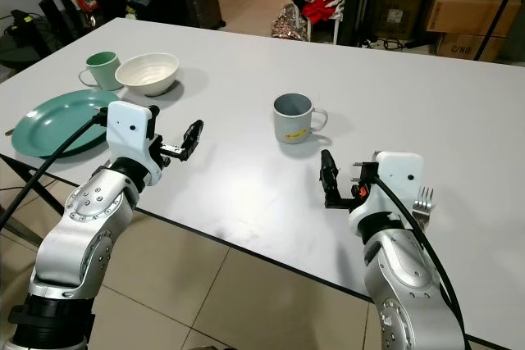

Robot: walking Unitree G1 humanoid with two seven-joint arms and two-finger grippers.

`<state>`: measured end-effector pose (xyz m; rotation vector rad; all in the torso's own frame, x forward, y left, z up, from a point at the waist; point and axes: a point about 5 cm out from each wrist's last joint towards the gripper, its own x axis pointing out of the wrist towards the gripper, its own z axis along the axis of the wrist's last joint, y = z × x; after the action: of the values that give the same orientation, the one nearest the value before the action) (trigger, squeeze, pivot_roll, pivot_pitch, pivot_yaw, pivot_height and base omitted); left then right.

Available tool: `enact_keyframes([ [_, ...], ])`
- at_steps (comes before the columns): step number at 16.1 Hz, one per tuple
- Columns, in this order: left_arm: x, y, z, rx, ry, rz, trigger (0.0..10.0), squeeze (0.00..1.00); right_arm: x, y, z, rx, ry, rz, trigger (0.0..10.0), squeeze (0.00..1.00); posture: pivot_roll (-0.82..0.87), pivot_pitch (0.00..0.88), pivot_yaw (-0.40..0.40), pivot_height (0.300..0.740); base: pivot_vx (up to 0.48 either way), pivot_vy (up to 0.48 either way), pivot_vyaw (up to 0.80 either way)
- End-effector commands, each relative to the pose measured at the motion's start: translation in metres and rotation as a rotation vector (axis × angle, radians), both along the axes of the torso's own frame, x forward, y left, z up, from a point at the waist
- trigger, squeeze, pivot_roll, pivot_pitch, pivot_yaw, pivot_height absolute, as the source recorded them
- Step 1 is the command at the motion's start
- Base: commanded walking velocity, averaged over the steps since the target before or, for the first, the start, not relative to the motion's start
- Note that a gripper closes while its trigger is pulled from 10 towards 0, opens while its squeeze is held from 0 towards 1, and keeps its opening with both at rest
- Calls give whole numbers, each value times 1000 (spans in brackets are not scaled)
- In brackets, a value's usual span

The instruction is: Setting the table

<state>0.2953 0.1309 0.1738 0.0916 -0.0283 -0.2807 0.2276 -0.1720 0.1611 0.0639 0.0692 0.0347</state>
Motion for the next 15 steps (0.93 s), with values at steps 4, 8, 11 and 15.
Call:
enact_keyframes([
  [4, 2, 6, 2, -5, 0, 20, 10000, 0, -1, 7, -3, -21, 12, 55, 10000, 1000, -59, 0, 112, 740, 0, 279, 105],
  [8, -2, 0, -1, -14, 23, -3, 10000, 0, -3, 3, -4, -8, 15, 24, 10000, 1000, -64, 0, 118, 740, 0, 297, 225],
  [11, 1, 4, -4, -4, 38, -4, 10000, 0, -4, 4, -6, -16, 30, 13, 10000, 1000, -72, 0, 126, 740, 0, 298, 0],
  [15, 3, 1, -4, -9, 44, -11, 10000, 0, -6, 0, -9, -51, 53, 11, 10000, 1000, -80, 0, 132, 740, 0, 299, 0],
])
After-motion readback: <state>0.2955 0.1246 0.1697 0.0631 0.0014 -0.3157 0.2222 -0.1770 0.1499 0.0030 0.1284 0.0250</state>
